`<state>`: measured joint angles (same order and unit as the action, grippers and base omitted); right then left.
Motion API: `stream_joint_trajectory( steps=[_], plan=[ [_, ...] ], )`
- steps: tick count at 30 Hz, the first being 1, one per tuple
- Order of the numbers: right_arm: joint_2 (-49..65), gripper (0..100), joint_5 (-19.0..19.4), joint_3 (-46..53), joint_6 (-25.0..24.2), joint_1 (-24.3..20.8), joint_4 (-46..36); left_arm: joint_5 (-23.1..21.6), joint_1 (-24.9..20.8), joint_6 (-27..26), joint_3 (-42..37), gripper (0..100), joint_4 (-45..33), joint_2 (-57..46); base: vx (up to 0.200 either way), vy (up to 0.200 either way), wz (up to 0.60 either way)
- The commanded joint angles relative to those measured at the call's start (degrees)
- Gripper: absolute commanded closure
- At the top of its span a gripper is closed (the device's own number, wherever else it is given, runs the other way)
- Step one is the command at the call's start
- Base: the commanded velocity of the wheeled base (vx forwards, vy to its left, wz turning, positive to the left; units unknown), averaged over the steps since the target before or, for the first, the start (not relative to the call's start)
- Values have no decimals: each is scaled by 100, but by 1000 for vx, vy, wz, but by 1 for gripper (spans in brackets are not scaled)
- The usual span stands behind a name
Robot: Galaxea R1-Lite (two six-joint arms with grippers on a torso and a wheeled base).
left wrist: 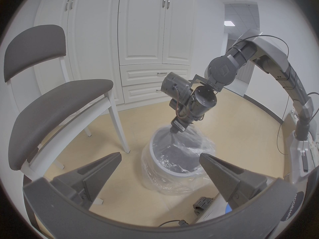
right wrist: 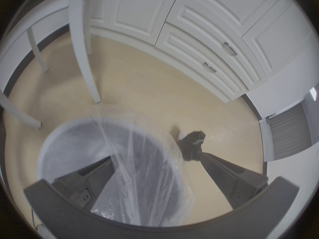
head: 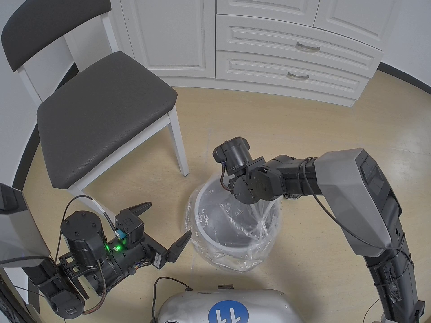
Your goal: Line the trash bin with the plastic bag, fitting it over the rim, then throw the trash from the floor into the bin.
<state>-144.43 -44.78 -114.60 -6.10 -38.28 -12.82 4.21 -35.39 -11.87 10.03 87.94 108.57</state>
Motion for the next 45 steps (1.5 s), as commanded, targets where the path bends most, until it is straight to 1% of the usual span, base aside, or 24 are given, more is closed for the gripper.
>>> stream_joint_trajectory(
  steps=[1, 6, 11, 16, 18, 19, 20, 23, 27, 29, 33, 34, 35, 37, 41, 45],
  plan=[
    [-23, 0, -22, 1, 267, 224, 412, 1, 6, 1, 7, 0, -5, 24, 0, 0, 0],
    [21, 0, -93, 1, 240, 268, 395, 1, 6, 1, 25, 0, 4, 33, 0, 0, 0],
    [196, 0, -93, 26, 73, -13, 157, 1, 6, 1, 7, 0, 4, 33, 0, 0, 0],
    [697, 0, -145, 966, -199, -338, -264, 1, 6, 1, 7, 0, -5, 24, 0, 0, 0],
    [908, 0, -154, 1406, -208, -417, -308, 1, 6, 1, 7, 0, 4, 24, 0, 0, 0],
    [908, 0, -154, 1406, -208, -417, -308, 1, 6, 1, 7, 0, 4, 24, 0, 0, 0],
    [1093, 0, -172, 1880, -173, -488, -317, 1, 6, 1, 7, 0, 4, 24, 0, 0, 0],
    [1119, 0, -181, 2144, -155, -549, -308, 1, 6, 1, 7, 0, 4, 15, 0, 0, 0],
    [829, 0, -172, 1933, -164, -637, -229, 1, 6, 1, -10, 0, 4, -11, 0, 0, 0],
    [504, 0, -128, 1397, -252, -795, -229, 1, 6, 1, -10, 0, 4, -29, 0, 0, 0],
    [38, 0, -101, 650, -375, -909, -264, 1, 6, 1, -1, 0, 4, -46, 0, 0, 0],
    [38, 0, -101, 650, -375, -909, -264, 1, 6, 1, -1, 0, 4, -46, 0, 0, 0],
    [-208, 0, -93, 272, -480, -971, -300, 1, 6, 1, -1, 0, 4, -46, 0, 0, 0],
    [-384, 0, -66, 1, -542, -1033, -300, 1, 6, 1, -1, 0, 4, -46, 0, 0, 0],
    [-533, 0, 189, 1, -656, -1191, -308, 1, 6, 1, -1, 0, 4, -55, 0, 0, 0],
    [-524, 0, 268, 1, -770, -1331, -308, 1, 6, 1, -1, 0, 4, -55, 0, 0, 0]
  ],
)
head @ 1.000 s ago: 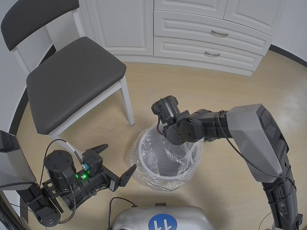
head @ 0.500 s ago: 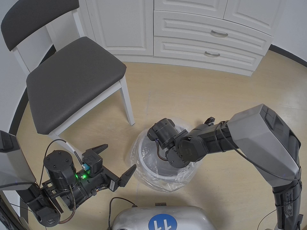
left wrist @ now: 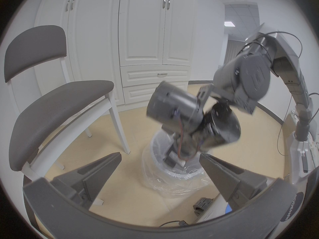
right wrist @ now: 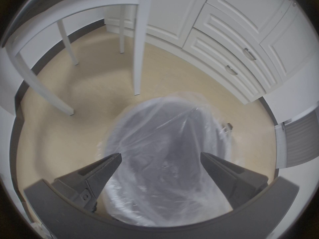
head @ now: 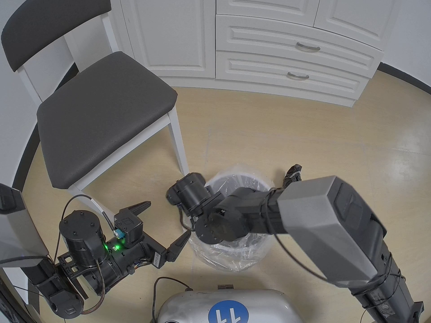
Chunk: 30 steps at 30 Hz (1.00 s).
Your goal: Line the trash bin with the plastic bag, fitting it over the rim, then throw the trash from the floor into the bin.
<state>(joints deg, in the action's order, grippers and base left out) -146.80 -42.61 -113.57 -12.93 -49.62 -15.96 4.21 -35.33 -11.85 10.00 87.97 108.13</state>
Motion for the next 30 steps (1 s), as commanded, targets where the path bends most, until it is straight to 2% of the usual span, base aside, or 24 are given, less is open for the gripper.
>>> stream_joint_trajectory(
  steps=[1, 5, 10, 14, 19, 21, 25, 28, 29, 30],
  plan=[
    [-279, 0, 95, -102, -122, -233, 5, 1, 0, -2, 2, 0, 1, -11, 0, 0, 0],
    [-253, 0, 306, -102, -262, -435, 14, 1, 0, -2, 2, 0, 1, -11, 0, 0, 0],
    [-174, 0, 297, -102, -280, -452, -4, 10, 0, -2, 2, 0, 1, -11, 0, 0, 0],
    [319, 0, 244, -78, -306, -338, -57, 10, 0, 25, 29, 0, 1, -29, 0, 0, 0],
    [1444, 0, 95, 1302, -359, -294, -215, 28, 0, 104, 196, 0, -8, -99, 0, 0, 0],
    [1830, 0, 103, 1891, -377, -233, -144, 36, -9, 288, 319, 0, -8, -64, 0, 0, 0],
    [2419, 0, 112, 2735, -289, 84, 418, 54, -44, 842, 749, 0, -25, 191, 0, 0, 0],
    [2656, 0, 121, 3209, -130, 356, 901, 239, 8, 833, 1409, 0, -87, 701, 0, 0, 0],
    [2656, 0, 121, 3209, -130, 356, 901, 239, 8, 833, 1409, 0, -87, 701, 0, 0, 0],
    [2744, 0, 156, 3622, -78, 506, 1341, 493, 0, 745, 1866, 0, -350, 1008, 0, 0, 0]
  ],
)
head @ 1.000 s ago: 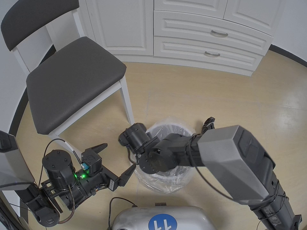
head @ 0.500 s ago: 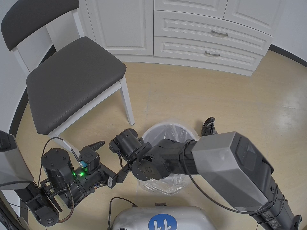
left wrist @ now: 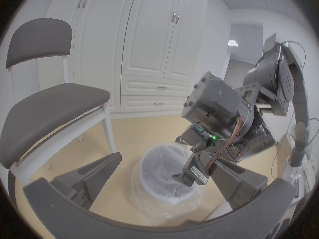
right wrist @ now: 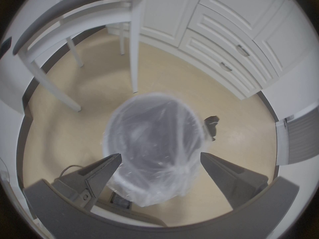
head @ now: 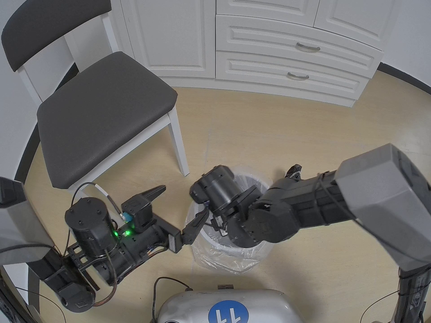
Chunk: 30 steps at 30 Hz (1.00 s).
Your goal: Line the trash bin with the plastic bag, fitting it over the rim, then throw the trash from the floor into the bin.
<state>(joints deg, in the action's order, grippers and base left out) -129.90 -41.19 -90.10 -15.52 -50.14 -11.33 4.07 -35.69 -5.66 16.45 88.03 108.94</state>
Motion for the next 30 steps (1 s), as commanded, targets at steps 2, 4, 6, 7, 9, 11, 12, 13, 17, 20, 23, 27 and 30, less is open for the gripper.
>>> stream_joint_trajectory(
  steps=[2, 4, 6, 7, 9, 11, 12, 13, 17, 20, 23, 27, 30],
  plan=[
    [1099, 0, 59, 1645, 234, 655, 1343, 683, -8, 3, 1616, 0, -954, 1016, 0, 0, 0],
    [1099, 0, 173, 1979, 357, 778, 1765, 867, -52, -32, 2003, 0, -1666, 1024, 0, 0, 0],
    [1072, 0, 410, 2207, 506, 892, 2161, 1096, -69, -23, 2328, 0, -2220, 1024, 0, 0, 0],
    [1002, 0, 683, 2313, 778, 1015, 2504, 1315, -69, -14, 2513, 0, -2545, 1016, 0, 0, 0],
    [914, 0, 885, 2357, 1104, 1182, 2811, 1553, -60, 12, 2565, 0, -2615, 1051, 0, 0, 0],
    [765, 0, 929, 2330, 1183, 1226, 3119, 1790, -34, 30, 2478, 0, -2607, 1060, 0, 0, 0],
    [756, 0, 938, 2330, 1192, 1226, 3172, 1834, -34, 38, 2460, 0, -2607, 1060, 0, 0, 0],
    [677, 0, 938, 2295, 1200, 1235, 3383, 2019, -8, 38, 2284, 0, -2607, 1016, 0, 0, 0],
    [589, 0, 999, 2260, 1200, 1147, 3611, 2133, 89, 38, 2012, 0, -2589, 796, 0, 0, 0],
    [563, 0, 990, 2251, 1227, 1112, 3620, 2142, 177, 21, 1959, 0, -2580, 638, 0, 0, 0],
    [501, 0, 902, 2330, 1262, 1068, 3611, 2247, 335, 30, 1915, 0, -2431, 594, 0, 0, 0],
    [545, 0, 568, 2497, 1402, 918, 3620, 2625, 388, 38, 1563, 0, -1534, 638, 0, 0, 0],
    [501, 0, 331, 2506, 1473, 918, 3655, 2590, 388, -32, 1203, 0, -594, 638, 0, 0, 0]
  ],
)
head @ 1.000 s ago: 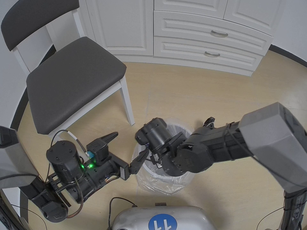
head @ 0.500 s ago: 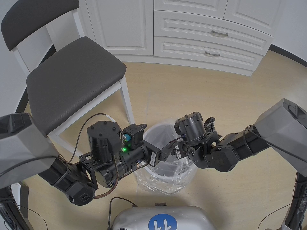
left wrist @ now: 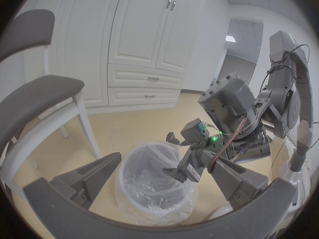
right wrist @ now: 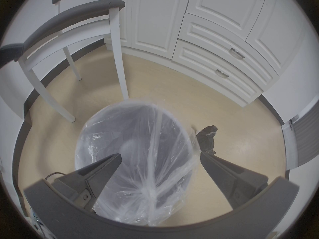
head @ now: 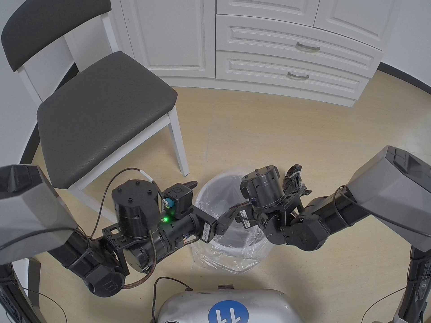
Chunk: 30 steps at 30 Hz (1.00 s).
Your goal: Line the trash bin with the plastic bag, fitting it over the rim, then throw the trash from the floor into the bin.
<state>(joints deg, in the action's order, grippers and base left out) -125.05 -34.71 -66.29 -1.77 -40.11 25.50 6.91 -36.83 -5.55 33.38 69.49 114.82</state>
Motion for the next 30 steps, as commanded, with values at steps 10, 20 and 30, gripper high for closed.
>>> stream_joint_trajectory(
  steps=[10, 20, 30],
  plan=[
    [-555, 0, -625, 152, 256, -410, 728, 2279, 484, -105, -1290, 0, 1849, -408, 0, 0, 0],
    [-1004, 0, -757, -138, 379, -208, 754, 2306, 510, -96, -1316, 0, 1849, -540, 0, 0, 0],
    [-1056, 100, -766, -226, 379, -138, 754, 2297, 510, -96, -1334, 0, 1840, -522, 0, 0, 0]
  ],
)
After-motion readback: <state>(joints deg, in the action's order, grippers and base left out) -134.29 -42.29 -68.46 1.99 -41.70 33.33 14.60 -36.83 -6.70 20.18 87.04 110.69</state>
